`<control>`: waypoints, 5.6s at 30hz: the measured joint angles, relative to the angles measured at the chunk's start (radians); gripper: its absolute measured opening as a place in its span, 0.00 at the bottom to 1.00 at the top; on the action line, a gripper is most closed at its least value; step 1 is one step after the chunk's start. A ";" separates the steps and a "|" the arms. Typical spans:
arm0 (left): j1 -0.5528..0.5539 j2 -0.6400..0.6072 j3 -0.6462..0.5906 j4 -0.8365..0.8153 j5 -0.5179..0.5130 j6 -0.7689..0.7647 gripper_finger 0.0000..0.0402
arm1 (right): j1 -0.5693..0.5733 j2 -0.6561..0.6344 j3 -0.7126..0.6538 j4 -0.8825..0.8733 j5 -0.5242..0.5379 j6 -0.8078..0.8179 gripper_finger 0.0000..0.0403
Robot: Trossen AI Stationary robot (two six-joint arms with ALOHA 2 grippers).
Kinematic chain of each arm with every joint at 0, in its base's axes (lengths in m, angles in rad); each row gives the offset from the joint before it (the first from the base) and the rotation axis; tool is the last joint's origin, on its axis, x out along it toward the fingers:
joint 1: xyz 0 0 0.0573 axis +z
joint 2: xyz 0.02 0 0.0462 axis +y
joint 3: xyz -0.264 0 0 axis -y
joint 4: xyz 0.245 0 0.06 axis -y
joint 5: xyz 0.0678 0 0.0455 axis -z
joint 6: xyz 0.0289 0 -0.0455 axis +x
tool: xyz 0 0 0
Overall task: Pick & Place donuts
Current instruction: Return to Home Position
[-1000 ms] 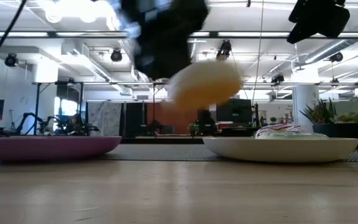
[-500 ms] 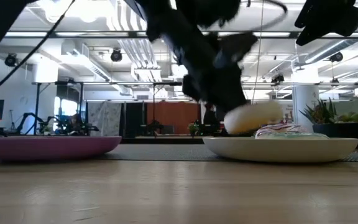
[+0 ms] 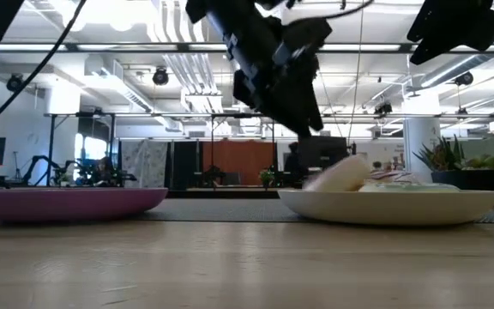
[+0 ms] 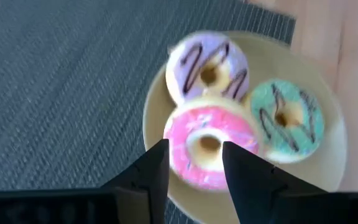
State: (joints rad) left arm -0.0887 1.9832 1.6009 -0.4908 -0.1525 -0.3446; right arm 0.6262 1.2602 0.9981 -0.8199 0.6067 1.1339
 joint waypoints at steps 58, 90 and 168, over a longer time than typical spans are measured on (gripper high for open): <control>0.087 -1.262 -1.237 1.077 0.552 -0.289 0.31 | -0.592 -0.628 -0.786 1.382 -0.942 -0.488 0.48; 0.097 -1.874 -1.592 0.528 0.319 -0.280 0.31 | -0.629 -0.780 -0.989 1.129 -0.919 -0.506 0.48; 0.109 -1.943 -1.593 0.603 -0.390 -0.055 0.31 | -0.541 -1.211 -0.988 0.855 -0.782 -1.134 0.48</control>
State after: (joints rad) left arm 0.0204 0.0399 0.0074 0.1120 -0.5426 -0.4000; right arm 0.0849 0.0488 0.0101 0.0353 -0.1751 0.0000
